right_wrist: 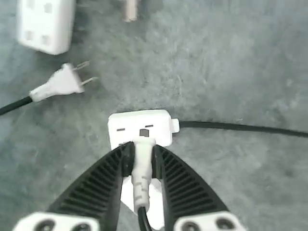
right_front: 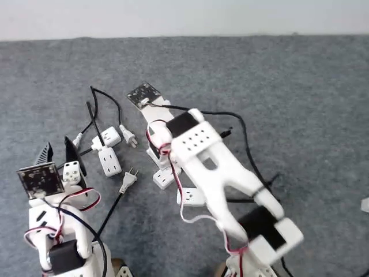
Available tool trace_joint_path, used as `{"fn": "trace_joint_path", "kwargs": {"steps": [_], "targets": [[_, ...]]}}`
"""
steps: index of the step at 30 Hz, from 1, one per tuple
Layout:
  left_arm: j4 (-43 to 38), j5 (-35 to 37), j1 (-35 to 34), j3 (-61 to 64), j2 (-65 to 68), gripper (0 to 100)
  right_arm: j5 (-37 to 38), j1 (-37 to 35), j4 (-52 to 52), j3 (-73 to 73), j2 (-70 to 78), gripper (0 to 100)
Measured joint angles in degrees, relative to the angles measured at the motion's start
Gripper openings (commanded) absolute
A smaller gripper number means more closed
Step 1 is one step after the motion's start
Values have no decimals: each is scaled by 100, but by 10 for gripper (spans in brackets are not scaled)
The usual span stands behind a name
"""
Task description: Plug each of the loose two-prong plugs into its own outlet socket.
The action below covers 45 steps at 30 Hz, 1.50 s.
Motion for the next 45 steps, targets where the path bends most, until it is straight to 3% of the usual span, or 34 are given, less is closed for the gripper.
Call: {"fn": "trace_joint_path", "kwargs": {"steps": [8, 23, 45], "targets": [[-888, 0, 0, 730, 62, 137, -185, 18, 396, -1037, 1064, 8], [-905, 0, 0, 738, 62, 137, -176, 9, 1301, -1433, 1073, 8], [-905, 0, 0, 818, 62, 137, 26, 9, 1134, -1442, 1284, 8]]}}
